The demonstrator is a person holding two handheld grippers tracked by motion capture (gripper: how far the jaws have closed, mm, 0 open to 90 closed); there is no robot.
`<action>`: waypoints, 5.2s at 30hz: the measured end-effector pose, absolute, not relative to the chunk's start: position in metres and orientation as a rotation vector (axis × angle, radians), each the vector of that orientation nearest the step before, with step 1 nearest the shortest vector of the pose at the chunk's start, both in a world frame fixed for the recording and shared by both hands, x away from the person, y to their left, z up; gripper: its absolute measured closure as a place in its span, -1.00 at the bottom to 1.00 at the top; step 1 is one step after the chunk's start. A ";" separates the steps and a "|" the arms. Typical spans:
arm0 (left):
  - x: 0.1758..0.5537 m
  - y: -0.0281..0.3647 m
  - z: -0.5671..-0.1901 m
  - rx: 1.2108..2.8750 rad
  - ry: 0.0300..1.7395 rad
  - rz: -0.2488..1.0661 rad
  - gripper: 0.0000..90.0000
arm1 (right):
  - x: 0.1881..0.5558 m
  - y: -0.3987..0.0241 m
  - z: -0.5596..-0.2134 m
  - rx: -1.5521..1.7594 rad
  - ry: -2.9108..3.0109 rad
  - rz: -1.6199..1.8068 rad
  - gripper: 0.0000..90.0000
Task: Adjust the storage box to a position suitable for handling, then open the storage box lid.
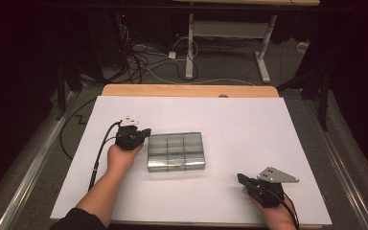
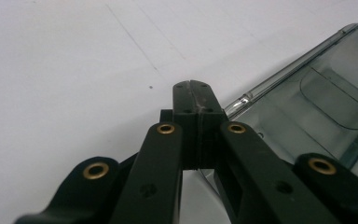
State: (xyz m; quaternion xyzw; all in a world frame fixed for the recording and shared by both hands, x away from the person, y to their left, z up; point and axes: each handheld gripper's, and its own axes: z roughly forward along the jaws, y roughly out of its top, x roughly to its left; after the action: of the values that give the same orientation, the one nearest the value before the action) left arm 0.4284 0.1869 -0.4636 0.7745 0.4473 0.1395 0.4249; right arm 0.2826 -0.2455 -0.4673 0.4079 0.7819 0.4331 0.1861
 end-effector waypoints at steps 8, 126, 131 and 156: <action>0.401 0.167 -0.465 1.935 1.080 0.339 0.95 | 0.282 -0.243 -0.466 1.138 2.207 1.224 1.00; 0.296 0.180 -0.473 2.045 0.936 0.206 0.95 | 0.256 -0.126 -0.449 0.708 2.482 1.478 1.00; 0.296 0.180 -0.473 2.055 0.924 0.200 0.95 | 0.256 -0.123 -0.451 0.699 2.500 1.484 1.00; 0.300 0.181 -0.474 2.034 0.919 0.166 0.95 | 0.250 -0.121 -0.473 0.723 2.595 1.394 1.00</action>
State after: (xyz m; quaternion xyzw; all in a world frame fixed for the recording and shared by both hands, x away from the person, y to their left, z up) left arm 0.2998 0.1811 -0.4740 0.8177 0.3693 0.0665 0.4366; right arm 0.2499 -0.1205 -0.4727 0.2381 0.8542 0.4590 0.0542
